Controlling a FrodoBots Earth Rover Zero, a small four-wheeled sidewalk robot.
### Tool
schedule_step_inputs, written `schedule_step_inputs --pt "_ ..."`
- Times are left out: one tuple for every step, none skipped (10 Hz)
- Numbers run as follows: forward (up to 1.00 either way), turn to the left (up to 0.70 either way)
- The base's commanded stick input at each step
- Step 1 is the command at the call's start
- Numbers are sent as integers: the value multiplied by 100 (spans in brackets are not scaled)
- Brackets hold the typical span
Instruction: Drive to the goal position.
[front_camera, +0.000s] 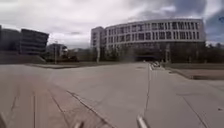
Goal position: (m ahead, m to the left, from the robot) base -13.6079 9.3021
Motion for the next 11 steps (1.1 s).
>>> schedule_step_inputs --pt "100 0" --pt "100 0" --pt "100 0" --pt "100 0" --pt "100 0" --pt "100 0" --pt "100 0" --pt "100 0" --pt "100 0" --pt "100 0" --pt "100 0"
